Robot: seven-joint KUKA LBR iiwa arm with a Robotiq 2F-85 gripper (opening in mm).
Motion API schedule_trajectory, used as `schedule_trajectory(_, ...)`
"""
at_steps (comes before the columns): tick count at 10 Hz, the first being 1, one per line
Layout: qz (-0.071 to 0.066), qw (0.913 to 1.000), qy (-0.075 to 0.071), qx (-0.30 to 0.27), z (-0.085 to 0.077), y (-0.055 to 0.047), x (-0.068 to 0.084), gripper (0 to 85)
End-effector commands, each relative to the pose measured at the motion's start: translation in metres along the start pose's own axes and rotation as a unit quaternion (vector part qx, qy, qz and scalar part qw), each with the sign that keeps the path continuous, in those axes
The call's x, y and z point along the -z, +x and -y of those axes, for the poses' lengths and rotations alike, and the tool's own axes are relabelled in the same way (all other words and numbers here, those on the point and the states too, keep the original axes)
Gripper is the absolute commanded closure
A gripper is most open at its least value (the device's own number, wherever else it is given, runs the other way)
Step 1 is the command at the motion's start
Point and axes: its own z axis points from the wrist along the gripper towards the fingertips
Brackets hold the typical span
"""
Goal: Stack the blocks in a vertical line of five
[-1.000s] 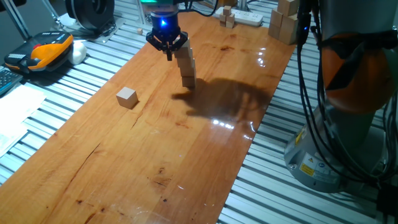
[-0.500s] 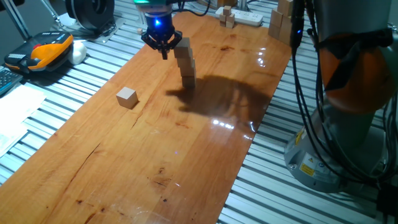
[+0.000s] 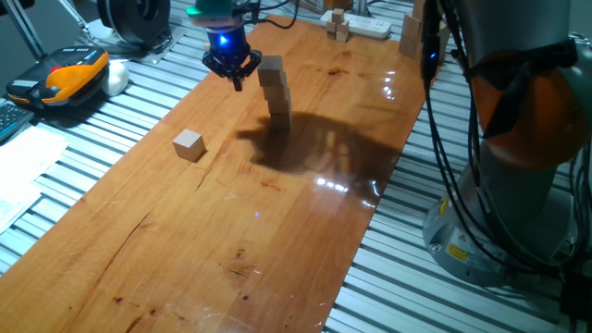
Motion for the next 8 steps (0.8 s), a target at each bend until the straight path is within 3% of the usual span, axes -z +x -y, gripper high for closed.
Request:
schedule_trajectory(1,0.000,1.0000,0.000,0.003,-0.003,-0.006,-0.003,85.0)
schedule_trajectory(3,0.003,0.9999,0.001,0.011,-0.006,-0.013,-0.006,85.0)
schedule_trajectory(6,0.005,0.9998,0.005,0.016,-0.006,-0.015,-0.006,85.0)
schedule_trajectory(8,-0.004,0.9996,-0.005,0.029,-0.005,-0.028,-0.005,85.0)
